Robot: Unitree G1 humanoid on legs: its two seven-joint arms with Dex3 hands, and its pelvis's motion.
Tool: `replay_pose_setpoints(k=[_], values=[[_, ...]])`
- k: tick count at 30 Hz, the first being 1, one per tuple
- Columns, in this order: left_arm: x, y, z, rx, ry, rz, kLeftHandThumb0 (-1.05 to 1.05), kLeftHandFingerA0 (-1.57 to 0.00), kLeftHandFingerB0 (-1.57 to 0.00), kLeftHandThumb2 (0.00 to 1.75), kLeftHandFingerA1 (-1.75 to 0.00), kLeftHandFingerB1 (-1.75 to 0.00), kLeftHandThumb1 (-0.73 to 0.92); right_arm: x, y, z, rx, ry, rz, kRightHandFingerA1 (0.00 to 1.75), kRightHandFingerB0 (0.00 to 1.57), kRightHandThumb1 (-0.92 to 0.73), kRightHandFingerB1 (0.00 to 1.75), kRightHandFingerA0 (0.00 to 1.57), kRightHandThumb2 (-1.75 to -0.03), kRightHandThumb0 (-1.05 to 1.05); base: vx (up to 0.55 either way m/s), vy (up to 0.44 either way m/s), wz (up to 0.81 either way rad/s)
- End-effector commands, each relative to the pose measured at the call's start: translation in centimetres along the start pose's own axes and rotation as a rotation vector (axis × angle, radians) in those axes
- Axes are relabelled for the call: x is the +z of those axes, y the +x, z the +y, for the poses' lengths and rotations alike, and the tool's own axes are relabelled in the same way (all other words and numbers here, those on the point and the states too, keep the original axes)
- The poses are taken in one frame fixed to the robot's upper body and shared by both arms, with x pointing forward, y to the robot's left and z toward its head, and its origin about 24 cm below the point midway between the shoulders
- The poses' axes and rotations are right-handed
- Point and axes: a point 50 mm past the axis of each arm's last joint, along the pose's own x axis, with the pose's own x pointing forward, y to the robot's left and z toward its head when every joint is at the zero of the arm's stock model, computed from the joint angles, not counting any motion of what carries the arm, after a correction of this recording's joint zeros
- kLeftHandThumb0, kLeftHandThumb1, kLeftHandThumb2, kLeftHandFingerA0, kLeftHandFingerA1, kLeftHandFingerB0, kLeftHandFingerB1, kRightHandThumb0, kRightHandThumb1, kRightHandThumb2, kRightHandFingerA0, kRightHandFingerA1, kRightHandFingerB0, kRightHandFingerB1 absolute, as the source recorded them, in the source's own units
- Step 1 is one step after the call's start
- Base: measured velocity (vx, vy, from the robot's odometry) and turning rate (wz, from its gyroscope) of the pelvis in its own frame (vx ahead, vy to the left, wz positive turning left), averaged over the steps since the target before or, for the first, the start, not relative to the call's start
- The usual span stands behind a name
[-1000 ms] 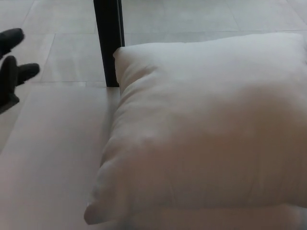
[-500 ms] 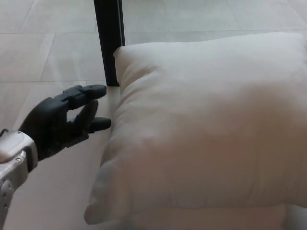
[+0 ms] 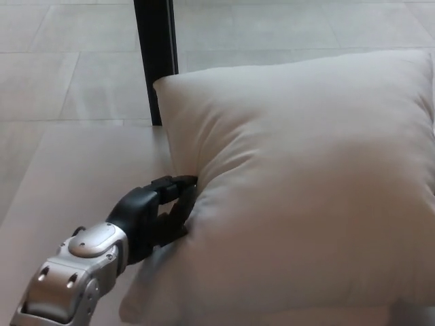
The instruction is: The robot uses its left hand to press on the left side of the pillow kept in the middle of the desk and uses its right hand to lift up and the right side of the pillow and turn it over
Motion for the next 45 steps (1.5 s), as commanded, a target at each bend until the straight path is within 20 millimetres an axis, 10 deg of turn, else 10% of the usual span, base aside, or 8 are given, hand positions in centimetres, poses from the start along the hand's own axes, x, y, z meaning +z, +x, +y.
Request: replay_pose_setpoints(k=[1,4,13,14,20,24,29,45], values=[[-4.7,0.7,-1.6,0.001,-0.048,0.192,-0.9,-0.19,-0.05,1.09,-0.62,-0.26,0.72,-1.8,0.5,1.7,0.016,-0.024,0.063,0.24,0.13,-0.67,0.3,0.0,-1.13,-0.93,0.0,0.0,0.0],[-5.3,0.7,-1.9,-0.009,-0.037,0.212,-0.93,-0.16,0.0,1.18,-0.61,-0.15,0.77,-1.4,0.8,2.9,0.043,-0.016,0.048,0.44,0.14,-0.86,0.29,0.04,-0.66,-0.98,0.0,0.0,0.0],[-5.8,1.4,-3.7,-0.029,-0.096,0.23,-0.88,0.0,0.0,0.62,-0.35,0.0,0.73,1.1,1.6,8.1,0.16,0.018,-0.042,0.49,0.13,-0.88,0.29,0.06,-0.69,-0.95,0.0,0.0,0.0],[-5.7,1.5,-4.7,-0.028,-0.155,0.222,-0.92,0.0,0.0,0.87,-0.18,0.0,0.55,1.5,1.8,9.7,0.206,0.046,-0.055,0.55,0.0,-0.37,0.49,0.05,-1.04,-0.39,0.0,0.0,0.0],[-5.3,2.4,-9.0,-0.033,-0.362,0.134,-0.96,0.0,0.0,0.8,-0.14,0.0,0.46,1.4,1.8,15.0,0.378,0.05,-0.031,0.65,0.05,-0.72,0.36,0.26,-1.11,-0.98,0.0,0.0,0.0],[-4.3,3.4,-12.9,-0.123,-0.174,0.034,-0.89,-0.25,0.0,1.03,-0.71,-0.15,0.68,-0.8,1.2,19.5,0.54,-0.18,0.055,0.69,0.08,-0.65,0.45,0.25,-1.07,-0.9,0.0,0.0,0.0],[-3.5,3.5,-13.5,-0.133,-0.134,-0.03,-0.87,0.0,0.0,0.61,0.0,0.0,0.67,-1.6,1.4,20.7,0.531,-0.356,0.069,0.7,0.09,-0.71,0.45,0.27,-1.1,-1.0,0.0,0.0,0.0],[-6.2,2.5,-20.3,-0.232,-0.492,0.065,-1.02,0.0,0.0,0.84,-0.04,0.0,0.5,-10.2,-0.4,25.6,0.708,-0.542,0.223,0.71,0.13,-0.87,0.44,0.2,-0.66,-0.93,0.0,0.0,0.0]])
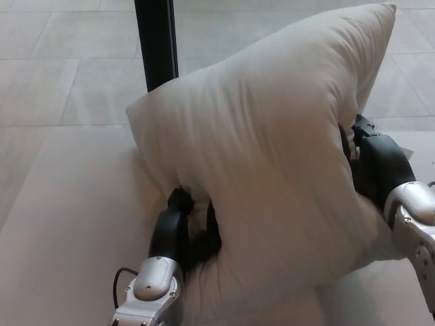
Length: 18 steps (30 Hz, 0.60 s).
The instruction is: The robot uses its left hand to press on the left side of the pillow kept in the middle of the desk and uses its right hand to lift up and the right side of the pillow and turn it over
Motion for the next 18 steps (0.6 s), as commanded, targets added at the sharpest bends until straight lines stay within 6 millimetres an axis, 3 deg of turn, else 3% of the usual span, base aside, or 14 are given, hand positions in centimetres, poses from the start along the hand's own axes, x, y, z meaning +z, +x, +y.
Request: replay_pose_setpoints(k=[1,2,5,6,7,10,11,12,13,15,16,17,18], values=[[-7.0,-3.8,-13.8,-0.425,-0.302,0.294,-1.02,0.0,0.0,0.84,-0.04,0.0,0.5,-7.4,-2.8,17.5,0.702,-0.192,0.281,0.71,0.13,-0.87,0.44,0.2,-0.66,-0.93,0.0,0.0,0.0],[-7.2,-4.0,-14.0,-0.42,-0.31,0.3,-0.99,0.0,0.0,0.85,-0.07,-0.03,0.49,-7.7,-3.1,18.0,0.725,-0.189,0.284,0.65,0.1,-0.65,0.5,0.19,-1.05,-0.9,0.0,0.0,0.0],[-8.5,-4.6,-14.9,-0.421,-0.368,0.352,-1.05,0.0,0.0,0.86,-0.04,0.0,0.52,-9.1,-4.4,19.0,0.749,-0.179,0.327,0.62,0.11,-0.63,0.5,0.15,-1.03,-0.91,0.0,0.0,0.0],[-9.2,-4.9,-14.9,-0.414,-0.405,0.368,-0.92,0.0,0.0,0.89,-0.18,-0.14,0.48,-9.7,-4.8,19.9,0.774,-0.192,0.323,0.66,0.07,-0.64,0.47,0.15,-1.07,-0.94,0.0,0.0,0.0],[-9.5,-5.1,-15.0,-0.415,-0.413,0.375,-0.97,0.0,0.0,0.89,-0.14,-0.1,0.5,-10.0,-5.2,20.2,0.776,-0.189,0.323,0.7,0.06,-0.69,0.46,0.22,-1.1,-1.05,0.0,0.0,0.0],[-9.6,-5.5,-14.9,-0.406,-0.39,0.379,-0.93,0.0,0.0,0.87,-0.17,-0.11,0.49,-10.1,-5.7,20.9,0.778,-0.195,0.324,0.72,0.08,-0.71,0.48,0.24,-1.09,-1.05,0.0,0.0,0.0],[-9.6,-5.5,-14.8,-0.405,-0.392,0.377,-0.92,0.0,0.0,0.87,-0.2,-0.11,0.48,-10.1,-5.7,21.0,0.784,-0.195,0.319,0.74,0.1,-0.84,0.44,0.23,-0.65,-0.97,0.0,0.0,0.0],[-9.9,-5.5,-14.7,-0.419,-0.41,0.379,-0.91,0.0,0.0,0.83,-0.16,-0.08,0.46,-10.1,-5.7,21.5,0.792,-0.172,0.321,0.71,0.04,-0.68,0.47,0.23,-1.1,-0.94,0.0,0.0,0.0],[-10.0,-5.5,-14.6,-0.42,-0.424,0.385,-0.92,0.0,0.0,0.82,-0.13,-0.08,0.46,-10.1,-5.9,21.9,0.796,-0.132,0.332,0.85,0.08,-0.69,0.47,0.32,-1.08,-1.0,0.0,0.0,0.0],[-10.2,-5.5,-14.8,-0.412,-0.422,0.399,-0.96,0.0,0.0,0.81,-0.09,-0.04,0.47,-10.1,-6.3,22.7,0.808,-0.111,0.345,0.9,0.08,-0.68,0.51,0.4,-1.06,-0.98,0.0,0.0,0.0],[-10.5,-5.7,-14.9,-0.422,-0.443,0.408,-1.01,0.0,0.0,0.81,-0.02,0.0,0.49,-10.1,-6.7,23.2,0.817,-0.12,0.366,0.84,0.12,-0.83,0.48,0.27,-0.65,-0.94,0.0,0.0,0.0],[-10.7,-5.8,-15.0,-0.418,-0.445,0.416,-1.01,0.0,0.0,0.82,-0.03,0.0,0.5,-10.4,-7.0,23.5,0.834,-0.134,0.36,0.68,0.11,-0.83,0.46,0.18,-0.66,-0.97,0.0,0.0,0.0],[-11.1,-6.0,-15.2,-0.423,-0.416,0.422,-1.03,0.0,0.0,0.86,-0.05,0.0,0.53,-10.8,-7.6,24.1,0.877,-0.178,0.349,0.65,0.04,-0.66,0.47,0.22,-1.09,-1.0,0.0,0.0,0.0]])
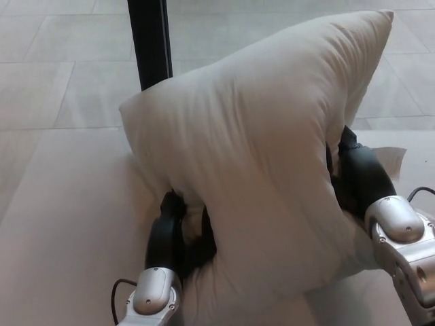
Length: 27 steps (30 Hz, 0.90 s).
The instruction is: The robot uses its left hand to press on the left side of the pillow kept in the middle of the desk and uses its right hand to lift up and the right side of the pillow and turn it over
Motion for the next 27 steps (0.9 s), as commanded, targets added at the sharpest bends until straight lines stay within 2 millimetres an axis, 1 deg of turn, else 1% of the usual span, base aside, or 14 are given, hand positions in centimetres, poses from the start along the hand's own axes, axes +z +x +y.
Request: replay_pose_setpoints(k=[1,3,4,5,8,9,11,13,14,15,16,20,21,27], values=[[-9.9,-7.2,-15.4,-0.456,-0.381,0.486,-1.03,0.0,0.0,0.86,-0.05,0.0,0.53,-6.0,-8.8,23.1,0.957,-0.059,0.285,0.65,0.04,-0.66,0.47,0.22,-1.09,-1.0,0.0,0.0,0.0],[-10.0,-7.3,-15.5,-0.471,-0.353,0.489,-1.04,0.0,0.0,0.85,-0.03,0.0,0.52,-6.2,-9.3,23.6,0.99,-0.103,0.257,0.68,0.06,-0.63,0.49,0.21,-1.06,-0.93,0.0,0.0,0.0],[-10.0,-7.3,-15.5,-0.469,-0.356,0.492,-0.98,0.0,0.0,0.87,-0.08,-0.07,0.5,-6.2,-9.3,23.6,0.995,-0.111,0.246,0.85,0.11,-0.84,0.46,0.24,-0.65,-0.95,0.0,0.0,0.0],[-10.1,-7.3,-15.6,-0.462,-0.368,0.502,-0.98,0.0,0.0,0.85,-0.07,-0.07,0.49,-6.2,-9.5,23.8,1.004,-0.125,0.238,0.77,0.09,-0.71,0.51,0.29,-1.09,-1.05,0.0,0.0,0.0],[-10.3,-7.6,-15.7,-0.453,-0.372,0.509,-1.03,0.0,0.0,0.83,-0.02,-0.02,0.5,-6.6,-9.7,24.1,1.007,-0.128,0.252,0.95,0.09,-0.71,0.5,0.46,-1.07,-1.04,0.0,0.0,0.0],[-10.4,-7.7,-15.9,-0.452,-0.357,0.518,-0.99,0.0,0.0,0.83,-0.06,-0.05,0.48,-6.7,-9.9,24.2,1.012,-0.105,0.28,0.9,0.1,-0.83,0.44,0.4,-0.65,-0.95,0.0,0.0,0.0],[-10.6,-7.9,-16.1,-0.468,-0.329,0.519,-0.97,0.0,0.0,0.86,-0.1,-0.08,0.49,-7.0,-10.0,24.4,1.019,-0.102,0.289,0.88,0.09,-0.7,0.49,0.47,-1.07,-1.05,0.0,0.0,0.0],[-10.7,-8.0,-16.3,-0.48,-0.314,0.516,-1.05,0.0,0.0,0.88,-0.09,-0.05,0.51,-7.1,-10.2,24.6,1.035,-0.123,0.281,0.85,0.1,-0.84,0.43,0.36,-0.66,-0.97,0.0,0.0,0.0],[-10.7,-7.9,-16.3,-0.485,-0.296,0.507,-0.84,0.0,0.0,0.8,-0.06,0.0,0.46,-6.9,-10.3,24.7,1.05,-0.169,0.26,0.79,0.07,-0.71,0.49,0.41,-1.09,-1.05,0.0,0.0,0.0],[-10.7,-7.9,-16.4,-0.489,-0.255,0.499,-1.05,0.0,0.0,0.84,-0.07,-0.01,0.5,-7.0,-10.6,25.1,1.075,-0.217,0.251,1.26,0.13,-0.8,0.48,0.52,-0.66,-1.01,0.0,0.0,0.0],[-10.6,-7.7,-16.4,-0.49,-0.208,0.489,-1.05,0.0,0.0,0.92,-0.08,-0.04,0.54,-6.9,-10.5,25.1,1.086,-0.233,0.24,1.34,0.15,-0.78,0.51,0.53,-0.65,-1.04,0.0,0.0,0.0],[-10.5,-7.6,-16.4,-0.52,-0.079,0.469,-1.0,-0.1,0.0,0.88,-0.23,-0.04,0.51,-7.1,-10.5,24.9,1.101,-0.267,0.232,1.02,0.15,-0.63,0.56,0.46,-1.03,-1.05,0.0,0.0,0.0],[-10.6,-7.7,-16.4,-0.522,-0.073,0.468,-0.73,-0.15,0.0,0.59,-0.64,0.0,0.64,-7.3,-10.5,24.8,1.103,-0.28,0.232,0.86,0.16,-0.77,0.47,0.36,-0.63,-0.96,0.0,0.0,0.0],[-11.5,-8.1,-16.4,-0.528,-0.038,0.482,-0.97,-0.1,0.0,0.83,-0.22,0.0,0.47,-8.0,-10.6,24.1,1.095,-0.299,0.233,1.02,0.2,-0.73,0.51,0.45,-0.62,-1.0,0.0,0.0,0.0]])
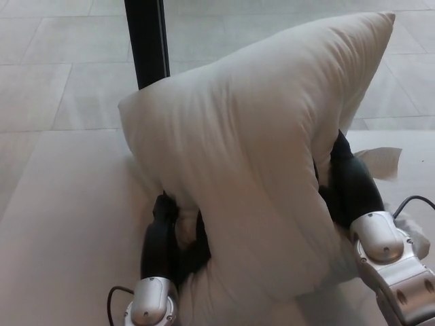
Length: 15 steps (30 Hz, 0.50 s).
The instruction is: The robot uses its left hand to press on the left side of the pillow kept in the middle of the desk and uses its right hand to lift up and the right side of the pillow and turn it over
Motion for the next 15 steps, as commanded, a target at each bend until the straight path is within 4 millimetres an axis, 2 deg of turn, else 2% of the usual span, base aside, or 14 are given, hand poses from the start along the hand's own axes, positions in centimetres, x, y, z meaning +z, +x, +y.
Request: replay_pose_setpoints(k=[1,3,4,5,6,9,10,11,12,13,14,15], values=[[-10.4,-9.5,-16.4,-0.559,-0.032,0.567,-0.92,-0.07,0.0,0.83,-0.38,-0.05,0.45,-4.4,-12.5,22.2,1.2,-0.199,0.204,0.97,0.16,-0.61,0.55,0.53,-1.02,-1.05,0.0,0.0,0.0],[-10.4,-9.4,-16.3,-0.558,-0.028,0.57,-0.92,-0.07,0.0,0.83,-0.38,-0.05,0.45,-4.3,-12.5,22.2,1.198,-0.204,0.189,0.97,0.16,-0.61,0.55,0.53,-1.02,-1.05,0.0,0.0,0.0],[-10.3,-9.3,-16.2,-0.555,-0.008,0.568,-0.68,-0.03,0.0,0.84,-0.44,0.0,0.56,-4.1,-12.1,21.9,1.196,-0.221,0.185,0.92,0.14,-0.64,0.52,0.5,-1.02,-1.05,0.0,0.0,0.0],[-10.3,-9.3,-16.2,-0.552,-0.006,0.57,-0.68,-0.03,0.0,0.84,-0.44,0.0,0.56,-4.0,-12.0,21.8,1.195,-0.224,0.178,0.92,0.14,-0.64,0.52,0.5,-1.02,-1.05,0.0,0.0,0.0],[-10.2,-9.2,-16.2,-0.556,0.003,0.562,-0.9,-0.07,0.0,0.81,-0.49,0.0,0.46,-3.8,-11.7,21.7,1.184,-0.191,0.195,1.45,0.17,-0.69,0.48,0.43,-0.65,-0.9,0.0,0.0,0.0],[-10.3,-9.4,-16.7,-0.594,0.029,0.552,-0.93,-0.09,0.0,0.82,-0.57,0.0,0.49,-3.8,-11.1,20.4,1.114,-0.084,0.235,1.39,0.18,-0.69,0.53,0.39,-0.64,-0.92,0.0,0.0,0.0],[-10.2,-9.4,-16.6,-0.606,0.021,0.554,-0.76,-0.04,0.0,0.83,-0.5,0.0,0.51,-3.4,-10.4,19.5,1.079,-0.018,0.226,0.98,0.14,-0.57,0.52,0.4,-0.96,-0.97,0.0,0.0,0.0],[-10.1,-9.4,-16.5,-0.617,0.031,0.544,-0.76,-0.04,0.0,0.83,-0.5,0.0,0.51,-3.2,-10.2,19.1,1.055,0.02,0.238,0.98,0.14,-0.57,0.52,0.4,-0.96,-0.97,0.0,0.0,0.0],[-10.0,-9.3,-16.4,-0.622,0.034,0.534,-0.76,-0.03,0.0,0.84,-0.47,0.0,0.52,-3.1,-10.0,18.9,1.032,0.065,0.24,1.06,0.2,-0.64,0.46,0.36,-0.6,-0.86,0.0,0.0,0.0],[-9.7,-9.3,-16.2,-0.632,0.046,0.499,-0.72,-0.03,0.0,0.85,-0.46,0.0,0.54,-2.5,-9.5,17.6,0.944,0.194,0.239,1.29,0.26,-0.68,0.43,0.45,-0.62,-0.75,0.0,0.0,0.0],[-9.1,-9.2,-15.8,-0.634,0.051,0.466,-0.68,-0.03,0.0,0.86,-0.44,0.0,0.59,-1.6,-9.1,16.0,0.837,0.336,0.233,1.03,0.3,-0.69,0.41,0.42,-0.61,-0.71,0.0,0.0,0.0],[-8.8,-9.1,-15.6,-0.635,0.043,0.464,-0.68,-0.03,0.0,0.86,-0.44,0.0,0.59,-1.3,-9.0,15.4,0.802,0.402,0.231,1.03,0.3,-0.69,0.41,0.42,-0.61,-0.71,0.0,0.0,0.0]])
